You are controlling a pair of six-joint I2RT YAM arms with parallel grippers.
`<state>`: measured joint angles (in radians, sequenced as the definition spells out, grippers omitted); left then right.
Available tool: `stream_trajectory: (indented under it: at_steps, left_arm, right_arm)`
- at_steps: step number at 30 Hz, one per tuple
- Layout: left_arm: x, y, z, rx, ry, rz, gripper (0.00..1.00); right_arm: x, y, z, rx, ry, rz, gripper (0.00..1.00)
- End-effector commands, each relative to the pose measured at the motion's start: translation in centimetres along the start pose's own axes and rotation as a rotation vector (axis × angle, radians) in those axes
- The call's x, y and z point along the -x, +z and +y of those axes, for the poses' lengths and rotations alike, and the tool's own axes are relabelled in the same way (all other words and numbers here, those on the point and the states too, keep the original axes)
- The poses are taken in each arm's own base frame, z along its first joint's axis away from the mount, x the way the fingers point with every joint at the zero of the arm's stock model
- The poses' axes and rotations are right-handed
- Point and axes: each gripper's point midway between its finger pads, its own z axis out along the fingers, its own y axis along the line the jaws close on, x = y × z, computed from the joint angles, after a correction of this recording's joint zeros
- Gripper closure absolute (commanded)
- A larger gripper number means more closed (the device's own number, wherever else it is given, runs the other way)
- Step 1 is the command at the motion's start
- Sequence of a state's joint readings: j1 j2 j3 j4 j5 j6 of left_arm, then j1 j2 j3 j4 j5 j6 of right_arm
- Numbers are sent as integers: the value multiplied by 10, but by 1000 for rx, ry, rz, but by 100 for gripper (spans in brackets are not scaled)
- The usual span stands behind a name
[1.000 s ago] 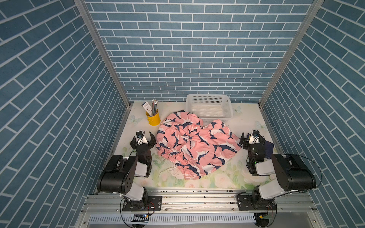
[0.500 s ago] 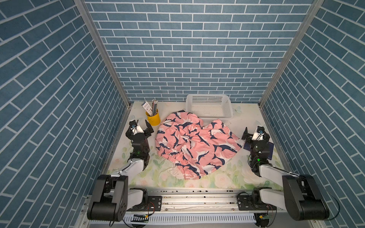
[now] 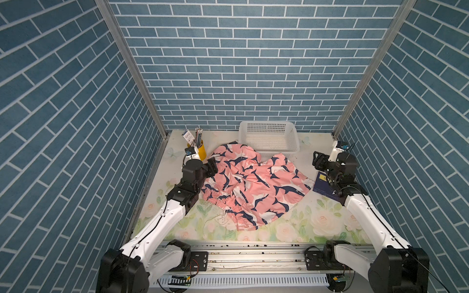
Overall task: Roll up the shorts
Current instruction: Fold the shorts at the center of the board.
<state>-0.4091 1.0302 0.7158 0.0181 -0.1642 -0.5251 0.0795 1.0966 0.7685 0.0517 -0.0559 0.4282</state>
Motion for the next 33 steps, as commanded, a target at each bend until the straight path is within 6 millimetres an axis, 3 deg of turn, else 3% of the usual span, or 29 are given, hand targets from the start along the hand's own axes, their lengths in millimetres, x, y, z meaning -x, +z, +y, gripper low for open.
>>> stream_trajectory:
  at_steps: [1,4,9,14,17,23,33]
  left_arm:
    - [-82,-26,-9,7,86,230,25]
    - [-125,-47,-26,-37,140,313,26]
    - [-181,-70,-42,-99,188,396,26]
    - [-229,-81,-56,-126,193,459,22]
    - [-250,-89,-73,-155,226,477,21]
    - [-281,-94,-88,-128,268,513,23]
    - [-291,-99,-88,-165,181,526,14]
  right_arm:
    - [-75,-4,5,29,94,319,35]
    - [-109,-6,1,21,94,387,35]
    - [-141,-10,-10,-2,131,431,35]
    - [-153,-8,-11,-4,130,462,35]
    - [-158,-9,-16,-23,128,474,35]
    - [-160,-10,-17,-23,112,480,34]
    - [-153,-4,-11,2,98,476,34]
